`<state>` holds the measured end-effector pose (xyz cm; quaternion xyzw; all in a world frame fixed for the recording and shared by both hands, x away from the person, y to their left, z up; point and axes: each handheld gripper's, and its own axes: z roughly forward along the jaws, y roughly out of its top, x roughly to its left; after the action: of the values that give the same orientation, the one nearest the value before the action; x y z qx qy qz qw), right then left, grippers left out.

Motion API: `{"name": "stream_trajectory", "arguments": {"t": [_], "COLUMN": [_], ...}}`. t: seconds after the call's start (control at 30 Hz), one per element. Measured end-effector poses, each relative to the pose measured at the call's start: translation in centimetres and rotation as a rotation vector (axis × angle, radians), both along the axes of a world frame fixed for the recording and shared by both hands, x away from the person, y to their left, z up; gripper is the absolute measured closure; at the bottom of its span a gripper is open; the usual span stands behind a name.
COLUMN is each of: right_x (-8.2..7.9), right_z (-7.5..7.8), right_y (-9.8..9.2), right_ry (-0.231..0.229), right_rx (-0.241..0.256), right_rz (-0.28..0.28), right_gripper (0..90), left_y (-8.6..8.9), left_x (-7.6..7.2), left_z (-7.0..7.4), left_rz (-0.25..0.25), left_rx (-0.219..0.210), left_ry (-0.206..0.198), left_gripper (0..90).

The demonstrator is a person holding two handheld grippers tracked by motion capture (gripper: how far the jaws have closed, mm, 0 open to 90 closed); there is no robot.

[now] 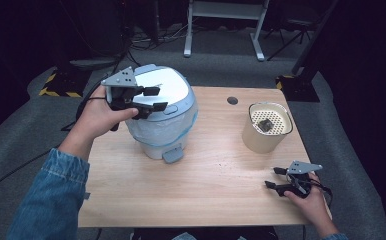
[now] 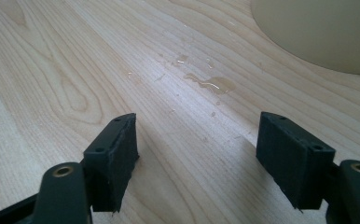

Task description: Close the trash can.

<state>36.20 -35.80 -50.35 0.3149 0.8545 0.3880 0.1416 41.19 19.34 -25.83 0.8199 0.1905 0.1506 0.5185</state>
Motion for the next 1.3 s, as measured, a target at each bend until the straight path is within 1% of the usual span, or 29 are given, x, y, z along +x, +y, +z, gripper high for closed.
{"name": "stream_trajectory", "arguments": {"t": [0.1,0.13,0.23,0.27,0.3,0.33,0.43,0.57,0.63,0.7,0.83,1.0,1.1,1.17,1.2,1.27,1.3], "right_x": [0.0,0.0,0.0,0.0,0.0,0.0,0.0,0.0,0.0,0.0,0.0,0.1,0.1,0.1,0.1,0.1,0.1], "right_z": [0.0,0.0,0.0,0.0,0.0,0.0,0.0,0.0,0.0,0.0,0.0,0.0,0.0,0.0,0.0,0.0,0.0], "right_y": [0.0,0.0,0.0,0.0,0.0,0.0,0.0,0.0,0.0,0.0,0.0,0.0,0.0,0.0,0.0,0.0,0.0], "right_ry": [0.000,0.000,0.000,0.001,0.001,0.000,0.001,0.001,0.001,0.001,0.001,0.000,-0.001,-0.001,-0.001,-0.002,-0.002], "right_rx": [0.000,0.000,0.000,0.000,0.000,0.000,0.000,0.000,-0.001,-0.001,-0.001,-0.001,-0.001,-0.002,-0.002,-0.003,-0.003], "right_rz": [0.000,0.000,0.000,0.000,-0.001,0.000,0.000,0.001,0.000,0.002,0.005,0.011,0.011,0.011,0.011,0.011,0.011], "right_gripper": [29.3,29.3,29.3,29.3,29.3,29.3,29.3,29.2,29.2,29.2,29.2,29.1,29.1,29.0,29.1,29.0,29.0], "left_y": [0.2,0.4,0.5,0.5,0.5,0.5,0.8,1.3,1.5,1.7,2.1,2.6,2.8,3.0,3.0,3.0,2.9], "left_x": [-2.0,-2.8,-4.6,-5.3,-5.7,-6.3,-7.6,-8.8,-9.3,-9.8,-10.4,-11.2,-11.5,-11.7,-11.7,-11.7,-11.6], "left_z": [0.1,0.0,-0.2,-0.4,-0.5,-0.8,-1.8,-3.2,-3.9,-4.9,-7.3,-10.3,-11.9,-12.9,-13.4,-14.4,-15.2], "left_rz": [-0.013,-0.019,-0.025,-0.030,-0.030,-0.024,0.003,0.015,0.018,0.024,0.027,0.039,0.059,0.076,0.076,0.068,0.066], "left_rx": [-0.008,-0.006,0.007,0.005,-0.003,-0.003,0.029,0.021,0.019,0.019,0.053,0.074,0.056,0.053,0.046,0.017,0.013], "left_ry": [0.009,0.006,-0.013,-0.015,-0.012,-0.005,0.008,0.021,0.025,0.034,0.049,0.064,0.078,0.083,0.085,0.108,0.125], "left_gripper": [40.7,40.4,39.4,39.1,39.1,39.1,39.0,37.8,37.8,37.9,37.5,37.2,37.4,37.5,38.0,38.3,38.3]}}
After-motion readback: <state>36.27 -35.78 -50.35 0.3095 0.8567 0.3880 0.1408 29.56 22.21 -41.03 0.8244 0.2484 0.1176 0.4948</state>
